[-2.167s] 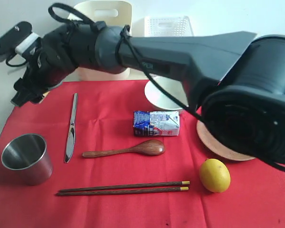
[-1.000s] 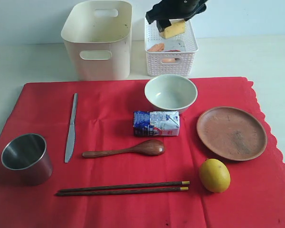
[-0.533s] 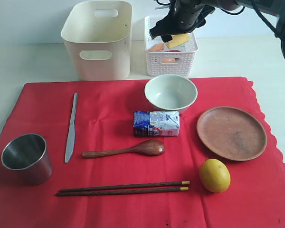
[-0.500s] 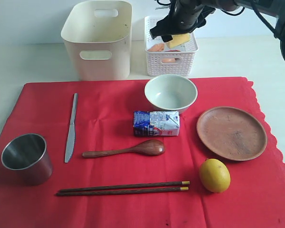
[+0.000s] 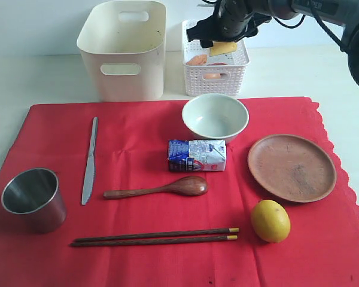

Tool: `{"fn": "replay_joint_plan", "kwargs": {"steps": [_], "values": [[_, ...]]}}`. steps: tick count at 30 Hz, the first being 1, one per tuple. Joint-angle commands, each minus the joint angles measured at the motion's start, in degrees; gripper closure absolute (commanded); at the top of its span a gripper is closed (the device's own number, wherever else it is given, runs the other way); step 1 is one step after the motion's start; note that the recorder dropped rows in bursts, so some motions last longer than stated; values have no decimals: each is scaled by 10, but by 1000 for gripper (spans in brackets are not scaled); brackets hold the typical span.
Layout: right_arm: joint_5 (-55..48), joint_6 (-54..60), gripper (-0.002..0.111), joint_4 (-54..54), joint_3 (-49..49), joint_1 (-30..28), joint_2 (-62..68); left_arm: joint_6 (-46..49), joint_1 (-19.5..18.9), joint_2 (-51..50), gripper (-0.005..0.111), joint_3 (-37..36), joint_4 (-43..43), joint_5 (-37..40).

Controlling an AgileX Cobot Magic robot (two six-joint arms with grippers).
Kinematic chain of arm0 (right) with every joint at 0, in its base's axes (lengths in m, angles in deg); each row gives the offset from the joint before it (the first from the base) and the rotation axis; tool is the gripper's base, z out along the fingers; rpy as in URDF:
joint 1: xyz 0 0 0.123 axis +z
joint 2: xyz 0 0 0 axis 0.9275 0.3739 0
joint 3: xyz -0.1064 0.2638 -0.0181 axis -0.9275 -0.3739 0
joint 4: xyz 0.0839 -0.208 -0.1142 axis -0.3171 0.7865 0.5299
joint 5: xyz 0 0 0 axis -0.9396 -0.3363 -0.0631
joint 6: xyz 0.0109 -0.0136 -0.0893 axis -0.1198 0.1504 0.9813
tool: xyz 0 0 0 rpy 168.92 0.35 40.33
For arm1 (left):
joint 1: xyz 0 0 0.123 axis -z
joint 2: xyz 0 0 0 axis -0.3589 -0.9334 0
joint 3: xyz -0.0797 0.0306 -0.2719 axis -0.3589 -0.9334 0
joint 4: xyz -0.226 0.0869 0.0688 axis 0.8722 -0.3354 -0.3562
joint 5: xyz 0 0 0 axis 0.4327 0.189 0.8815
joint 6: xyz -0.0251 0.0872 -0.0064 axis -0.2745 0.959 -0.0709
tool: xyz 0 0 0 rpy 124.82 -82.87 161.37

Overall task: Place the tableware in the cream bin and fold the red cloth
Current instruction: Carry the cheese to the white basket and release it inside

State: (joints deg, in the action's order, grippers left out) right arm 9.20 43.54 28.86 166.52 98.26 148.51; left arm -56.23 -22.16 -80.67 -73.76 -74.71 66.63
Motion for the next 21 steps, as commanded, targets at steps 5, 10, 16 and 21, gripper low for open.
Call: {"fn": "replay_joint_plan", "kwargs": {"steps": [5,10,16,21], "values": [[7,-5,47,11,5,-2,-2,0,-1,3,107,0,-1,-2],[6,-6,34,9,5,-2,-2,0,-1,3,107,0,-1,-2],[6,-5,30,11,5,-2,-2,0,-1,3,107,0,-1,-2],[7,-5,31,12,5,-2,-2,0,-1,3,107,0,-1,-2]]}}
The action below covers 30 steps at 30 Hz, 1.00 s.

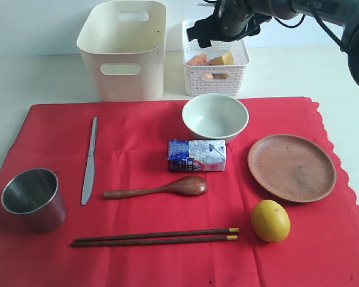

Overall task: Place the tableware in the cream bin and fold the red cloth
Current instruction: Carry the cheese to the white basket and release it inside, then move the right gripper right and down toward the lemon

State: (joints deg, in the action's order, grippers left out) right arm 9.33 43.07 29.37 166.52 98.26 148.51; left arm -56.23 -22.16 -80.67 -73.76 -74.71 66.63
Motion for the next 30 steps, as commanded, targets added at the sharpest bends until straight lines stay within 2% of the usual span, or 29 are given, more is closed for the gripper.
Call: {"fn": "replay_joint_plan", "kwargs": {"steps": [1,7,11,14,24,30], "values": [[6,0,31,6,5,-2,-2,0,-1,3,107,0,-1,-2],[-32,-2,31,-5,10,-2,-2,0,-1,3,107,0,-1,-2],[-91,5,36,-8,34,-2,-7,0,-1,3,107,0,-1,-2],[-136,42,47,-5,47,-2,-20,0,-1,3,107,0,-1,-2],[-250,56,106,-4,48,-2,-93,0,-1,3,107,0,-1,-2],[-314,77,108,-4,39,-2,-113,0,-1,3,107,0,-1,-2]]}}
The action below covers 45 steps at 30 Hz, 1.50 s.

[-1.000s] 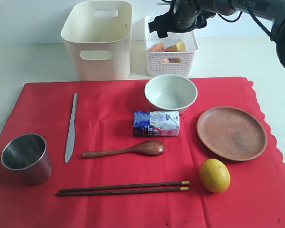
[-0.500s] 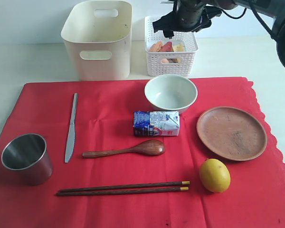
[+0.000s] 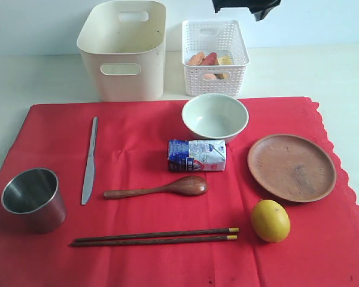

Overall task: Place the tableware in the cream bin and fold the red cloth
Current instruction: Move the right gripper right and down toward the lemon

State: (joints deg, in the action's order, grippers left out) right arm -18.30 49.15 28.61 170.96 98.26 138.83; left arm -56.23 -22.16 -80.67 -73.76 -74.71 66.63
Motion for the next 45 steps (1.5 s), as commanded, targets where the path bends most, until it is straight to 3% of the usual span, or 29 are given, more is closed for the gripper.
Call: {"fn": "replay_joint_plan", "kwargs": {"steps": [1,18,27,38,45], "values": [[-42,18,108,2,-12,-2,-21,0,-1,3,107,0,-1,-2],[-3,41,108,-21,-249,-2,-231,0,-1,3,107,0,-1,-2],[-1,69,108,-99,-352,-2,-362,0,-1,3,107,0,-1,-2],[76,165,108,-263,-545,-2,-502,0,-1,3,107,0,-1,-2],[101,186,108,-280,-661,57,-517,0,-1,3,107,0,-1,-2]]}}
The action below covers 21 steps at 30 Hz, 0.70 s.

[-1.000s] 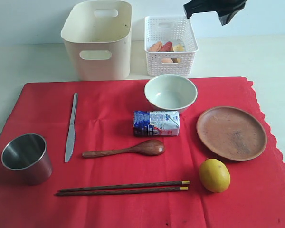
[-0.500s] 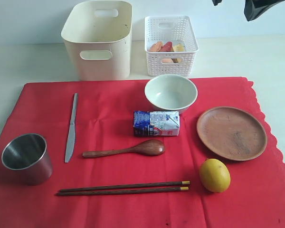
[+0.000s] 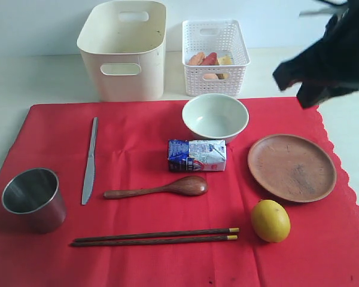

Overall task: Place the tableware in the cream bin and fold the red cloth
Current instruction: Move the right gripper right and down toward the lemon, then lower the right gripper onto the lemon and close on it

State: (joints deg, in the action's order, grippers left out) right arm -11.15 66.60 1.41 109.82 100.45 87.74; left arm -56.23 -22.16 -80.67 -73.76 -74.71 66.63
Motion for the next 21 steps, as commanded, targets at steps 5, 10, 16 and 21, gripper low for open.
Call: {"fn": "replay_joint_plan", "kwargs": {"steps": [5,10,16,21], "values": [[79,10,108,-11,-107,93,-6,0,-1,3,107,0,-1,-2],[83,-39,100,-6,-130,119,-6,0,-1,3,107,0,-1,-2],[94,-57,65,15,-145,126,-3,0,-1,3,107,0,-1,-2],[107,-57,45,15,-170,126,9,0,-1,3,107,0,-1,-2]]}}
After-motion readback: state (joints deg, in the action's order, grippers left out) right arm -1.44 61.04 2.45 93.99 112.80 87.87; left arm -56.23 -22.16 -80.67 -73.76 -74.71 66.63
